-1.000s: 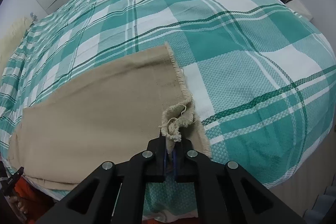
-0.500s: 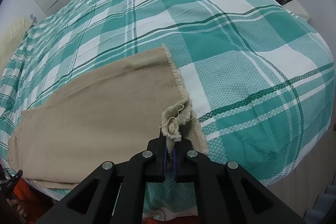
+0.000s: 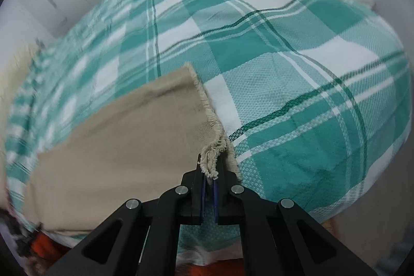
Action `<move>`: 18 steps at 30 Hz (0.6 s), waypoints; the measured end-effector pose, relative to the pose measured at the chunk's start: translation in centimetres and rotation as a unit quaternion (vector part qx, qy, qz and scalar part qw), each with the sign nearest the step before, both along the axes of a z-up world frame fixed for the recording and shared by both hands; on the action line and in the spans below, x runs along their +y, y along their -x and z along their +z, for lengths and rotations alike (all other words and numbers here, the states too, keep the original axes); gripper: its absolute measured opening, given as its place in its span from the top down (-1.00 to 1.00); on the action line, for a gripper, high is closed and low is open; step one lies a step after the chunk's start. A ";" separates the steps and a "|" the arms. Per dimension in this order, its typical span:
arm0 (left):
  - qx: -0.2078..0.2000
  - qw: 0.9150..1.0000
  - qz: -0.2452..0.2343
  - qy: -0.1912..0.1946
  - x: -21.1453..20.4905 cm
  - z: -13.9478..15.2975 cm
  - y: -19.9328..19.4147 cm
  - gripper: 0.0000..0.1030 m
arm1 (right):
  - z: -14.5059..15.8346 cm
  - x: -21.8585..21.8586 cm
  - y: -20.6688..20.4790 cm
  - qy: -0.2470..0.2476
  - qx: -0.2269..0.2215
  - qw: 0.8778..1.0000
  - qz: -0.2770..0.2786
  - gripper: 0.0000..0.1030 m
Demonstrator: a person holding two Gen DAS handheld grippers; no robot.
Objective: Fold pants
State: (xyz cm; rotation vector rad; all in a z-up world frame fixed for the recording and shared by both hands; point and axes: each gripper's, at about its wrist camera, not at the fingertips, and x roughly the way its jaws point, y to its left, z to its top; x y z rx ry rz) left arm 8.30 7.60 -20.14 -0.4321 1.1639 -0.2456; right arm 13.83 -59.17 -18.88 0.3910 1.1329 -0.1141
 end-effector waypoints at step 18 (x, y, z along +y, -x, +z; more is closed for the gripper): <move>-0.109 0.988 0.029 -0.108 0.8 8.5 2.8 -0.64 | 7.5 3.4 2.5 0.119 -0.146 0.981 0.051 -0.37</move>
